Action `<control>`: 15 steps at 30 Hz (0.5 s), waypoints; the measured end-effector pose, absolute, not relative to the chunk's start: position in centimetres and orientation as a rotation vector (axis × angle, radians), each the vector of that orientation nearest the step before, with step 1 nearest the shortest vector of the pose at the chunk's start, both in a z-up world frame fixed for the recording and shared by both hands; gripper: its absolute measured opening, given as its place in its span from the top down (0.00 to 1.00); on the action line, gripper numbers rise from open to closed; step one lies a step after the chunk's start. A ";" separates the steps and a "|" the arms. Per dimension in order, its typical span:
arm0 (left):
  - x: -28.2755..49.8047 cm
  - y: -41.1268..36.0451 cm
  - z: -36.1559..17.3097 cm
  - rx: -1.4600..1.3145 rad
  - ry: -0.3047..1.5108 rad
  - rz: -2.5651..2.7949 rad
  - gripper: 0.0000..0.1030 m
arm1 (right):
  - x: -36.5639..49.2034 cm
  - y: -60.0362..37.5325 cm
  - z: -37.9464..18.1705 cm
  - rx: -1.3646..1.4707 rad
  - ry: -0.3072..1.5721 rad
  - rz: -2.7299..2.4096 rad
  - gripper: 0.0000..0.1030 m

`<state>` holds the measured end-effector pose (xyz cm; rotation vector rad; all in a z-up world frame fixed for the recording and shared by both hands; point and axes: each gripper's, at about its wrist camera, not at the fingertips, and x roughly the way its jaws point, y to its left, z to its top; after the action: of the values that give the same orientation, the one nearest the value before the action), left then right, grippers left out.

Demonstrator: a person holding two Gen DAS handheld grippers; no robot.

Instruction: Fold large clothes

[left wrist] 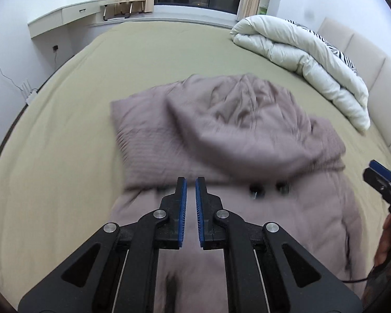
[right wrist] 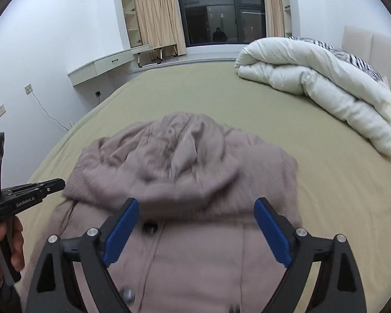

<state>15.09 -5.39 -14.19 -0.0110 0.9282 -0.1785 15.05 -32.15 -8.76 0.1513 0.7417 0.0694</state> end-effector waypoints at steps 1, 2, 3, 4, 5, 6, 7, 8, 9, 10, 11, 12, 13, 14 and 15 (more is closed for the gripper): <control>13.3 -4.7 -14.1 -0.005 0.937 -0.165 0.91 | 12.7 -32.2 -8.9 0.168 0.749 0.064 0.10; 11.4 -3.6 -14.2 -0.005 0.949 -0.156 0.89 | 11.1 -32.5 -9.1 0.185 0.758 0.060 0.10; 8.9 -2.2 -14.3 -0.006 0.963 -0.142 0.81 | 8.9 -32.9 -9.5 0.203 0.776 0.059 0.09; 6.9 -1.2 -14.2 -0.011 0.969 -0.126 0.63 | 7.2 -33.2 -9.9 0.214 0.791 0.058 0.09; 4.7 -0.1 -14.2 -0.017 0.969 -0.114 0.46 | 5.3 -33.4 -10.2 0.222 0.803 0.053 0.09; 2.6 0.9 -14.0 -0.032 0.966 -0.106 0.23 | 4.0 -33.8 -10.5 0.231 0.812 0.049 0.07; 0.9 1.8 -14.1 -0.040 0.963 -0.099 0.22 | 2.2 -34.1 -10.8 0.246 0.822 0.045 0.06; -0.7 2.6 -14.4 -0.039 0.969 -0.092 0.22 | 0.6 -34.4 -11.2 0.266 0.829 0.043 0.03; -2.5 3.3 -14.4 -0.033 0.982 -0.080 0.22 | -0.8 -34.6 -11.6 0.281 0.834 0.043 0.03; -4.1 4.1 -14.6 -0.031 0.996 -0.069 0.22 | -1.7 -34.8 -11.9 0.287 0.840 0.037 0.03; -5.5 4.6 -14.8 -0.033 1.010 -0.059 0.22 | -2.6 -35.0 -12.3 0.285 0.852 0.023 0.03; -6.9 5.2 -15.2 -0.040 1.029 -0.056 0.22 | -3.5 -35.2 -12.5 0.285 0.863 0.008 0.03; -8.3 5.9 -15.6 -0.045 1.050 -0.054 0.22 | -4.6 -35.3 -12.8 0.292 0.868 -0.001 0.03; -9.7 6.6 -16.0 -0.044 1.067 -0.048 0.22 | -5.7 -35.4 -13.0 0.305 0.871 -0.011 0.03; -10.7 6.9 -16.5 -0.036 1.083 -0.042 0.22 | -6.5 -35.8 -13.2 0.317 0.876 -0.022 0.03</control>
<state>-10.72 6.93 -16.48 -0.0363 1.0829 -0.0423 -6.48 -35.83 -13.16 0.3174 0.8755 -0.0220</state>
